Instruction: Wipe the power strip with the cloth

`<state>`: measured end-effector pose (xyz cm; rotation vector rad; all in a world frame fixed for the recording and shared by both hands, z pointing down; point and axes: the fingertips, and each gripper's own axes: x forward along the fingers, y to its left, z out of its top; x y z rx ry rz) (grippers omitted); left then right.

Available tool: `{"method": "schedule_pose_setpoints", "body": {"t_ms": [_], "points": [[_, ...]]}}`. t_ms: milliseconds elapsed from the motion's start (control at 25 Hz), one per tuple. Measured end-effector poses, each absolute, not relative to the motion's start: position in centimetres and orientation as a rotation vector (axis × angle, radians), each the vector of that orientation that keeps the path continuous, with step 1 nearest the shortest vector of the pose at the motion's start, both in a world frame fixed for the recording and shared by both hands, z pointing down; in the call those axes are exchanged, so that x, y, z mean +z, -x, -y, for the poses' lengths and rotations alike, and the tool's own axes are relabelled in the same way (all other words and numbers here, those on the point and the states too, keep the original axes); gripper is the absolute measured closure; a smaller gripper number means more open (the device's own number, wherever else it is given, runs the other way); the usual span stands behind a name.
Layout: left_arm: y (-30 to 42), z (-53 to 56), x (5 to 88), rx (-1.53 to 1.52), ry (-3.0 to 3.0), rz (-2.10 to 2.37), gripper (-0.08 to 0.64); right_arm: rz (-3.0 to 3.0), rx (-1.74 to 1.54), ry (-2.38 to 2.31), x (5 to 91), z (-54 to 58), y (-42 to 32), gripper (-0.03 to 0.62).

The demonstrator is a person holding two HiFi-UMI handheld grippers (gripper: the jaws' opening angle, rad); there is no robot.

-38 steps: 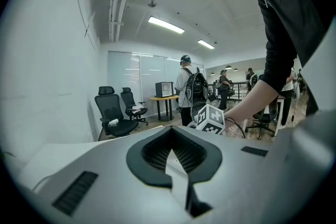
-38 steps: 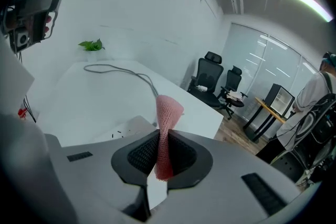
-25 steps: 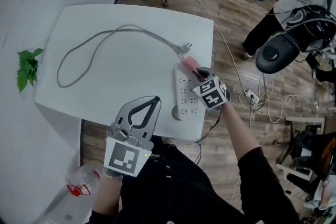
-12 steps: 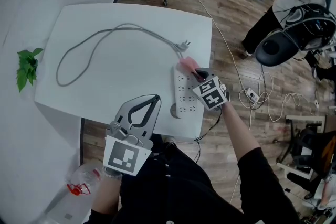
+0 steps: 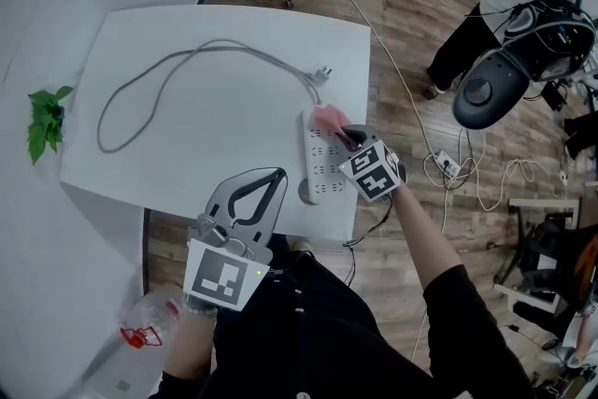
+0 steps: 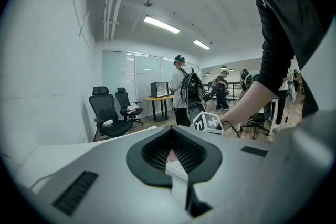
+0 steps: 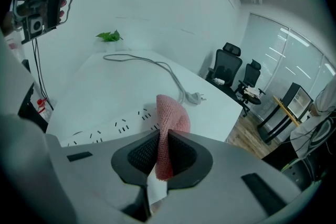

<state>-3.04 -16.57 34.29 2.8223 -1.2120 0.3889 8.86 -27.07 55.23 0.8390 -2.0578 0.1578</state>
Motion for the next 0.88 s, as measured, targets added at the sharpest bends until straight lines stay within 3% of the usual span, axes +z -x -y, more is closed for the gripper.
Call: {"method": "schedule_pose_setpoints", "body": {"t_ms": [880], "points": [[0.5, 14.9, 34.8, 0.402, -2.844, 1.142, 0.549, 2.078, 0.177, -0.816, 55.3, 19.6, -9.6, 0.535]]}}
